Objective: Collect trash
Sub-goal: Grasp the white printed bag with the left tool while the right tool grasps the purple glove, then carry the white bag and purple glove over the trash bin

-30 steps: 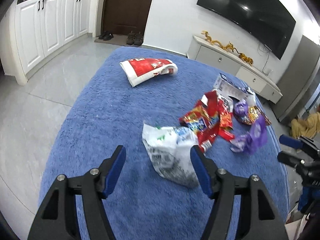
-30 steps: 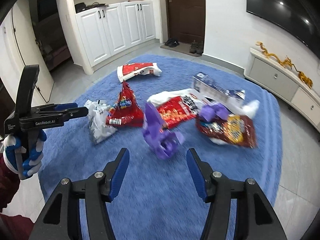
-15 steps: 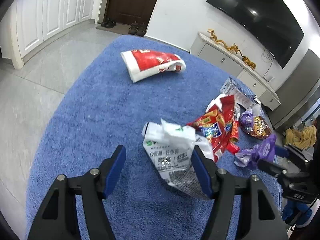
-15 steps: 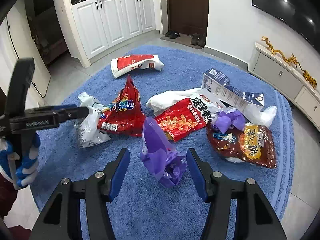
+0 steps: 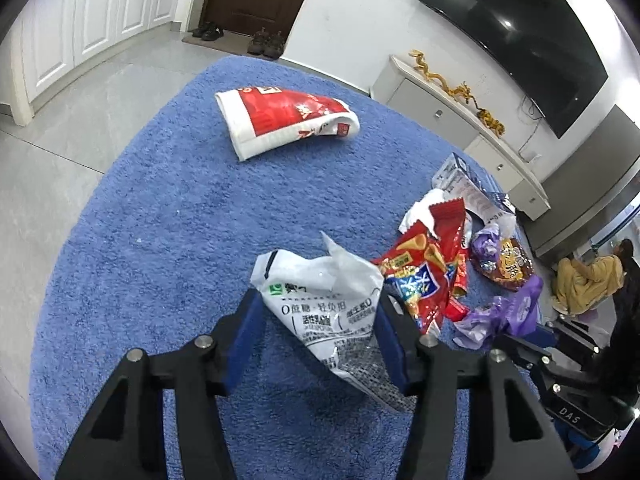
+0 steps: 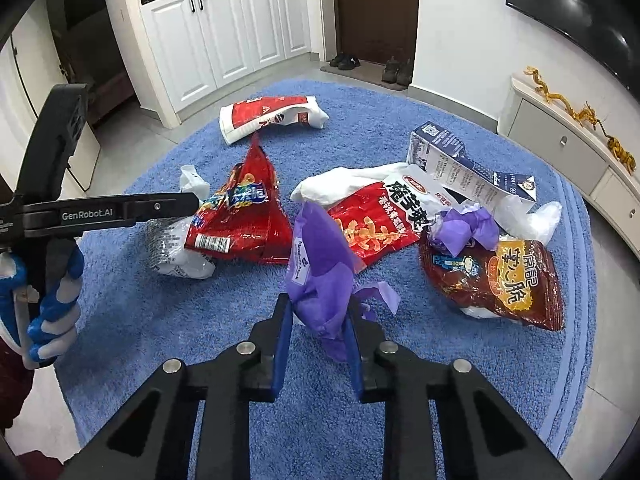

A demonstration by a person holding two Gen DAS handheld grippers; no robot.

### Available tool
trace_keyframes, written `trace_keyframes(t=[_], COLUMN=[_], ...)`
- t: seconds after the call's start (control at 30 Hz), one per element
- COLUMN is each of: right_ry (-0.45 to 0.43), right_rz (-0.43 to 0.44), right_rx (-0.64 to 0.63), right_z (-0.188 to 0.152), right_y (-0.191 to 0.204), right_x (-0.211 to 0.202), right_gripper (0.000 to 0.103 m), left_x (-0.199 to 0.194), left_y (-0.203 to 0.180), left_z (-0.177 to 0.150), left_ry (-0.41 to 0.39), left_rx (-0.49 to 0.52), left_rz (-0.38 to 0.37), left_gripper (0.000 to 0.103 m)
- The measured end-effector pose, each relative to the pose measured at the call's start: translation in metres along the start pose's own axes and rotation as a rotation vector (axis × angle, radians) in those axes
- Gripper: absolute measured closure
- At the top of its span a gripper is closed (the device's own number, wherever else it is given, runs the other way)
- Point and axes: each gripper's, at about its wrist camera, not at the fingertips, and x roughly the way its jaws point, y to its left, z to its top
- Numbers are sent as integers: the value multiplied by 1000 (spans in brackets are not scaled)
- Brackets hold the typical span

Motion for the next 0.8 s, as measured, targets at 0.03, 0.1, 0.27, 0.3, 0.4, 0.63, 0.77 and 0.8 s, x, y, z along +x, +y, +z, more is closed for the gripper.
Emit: trace_keyframes(t=[0.03, 0.1, 0.27, 0.3, 0.4, 0.63, 0.77, 0.8], right_ry=[-2, -5, -16, -20, -30, -32, -10, -3], right_rz=[1, 3, 9, 8, 6, -28, -77, -92], right_rx=[-1, -1, -7, -8, -12, -12, -2, 2], right_z=[-1, -2, -9, -11, -16, -39, -58, -62], right_y=[1, 1, 6, 7, 9, 8, -3, -7], right_x=[-1, -4, -16, -20, -31, -63, -77, -81], right_gripper=[80, 81, 81, 81, 81, 81, 81, 81], left_x=[-1, -3, -13, -17, -30, -65, -77, -79], left_y=[-1, -3, -4, -4, -6, -17, -34, -40], left_z=[0, -2, -9, -11, -19, -42, -53, -56], left_ry=[-2, -2, -12, -17, -26, -28, -17, -15], left_rx=[7, 18, 31, 34, 43, 80, 119, 131], left_rz=[3, 2, 7, 8, 0, -31, -69, -79], left_gripper=[58, 68, 80, 81, 81, 82, 82, 82])
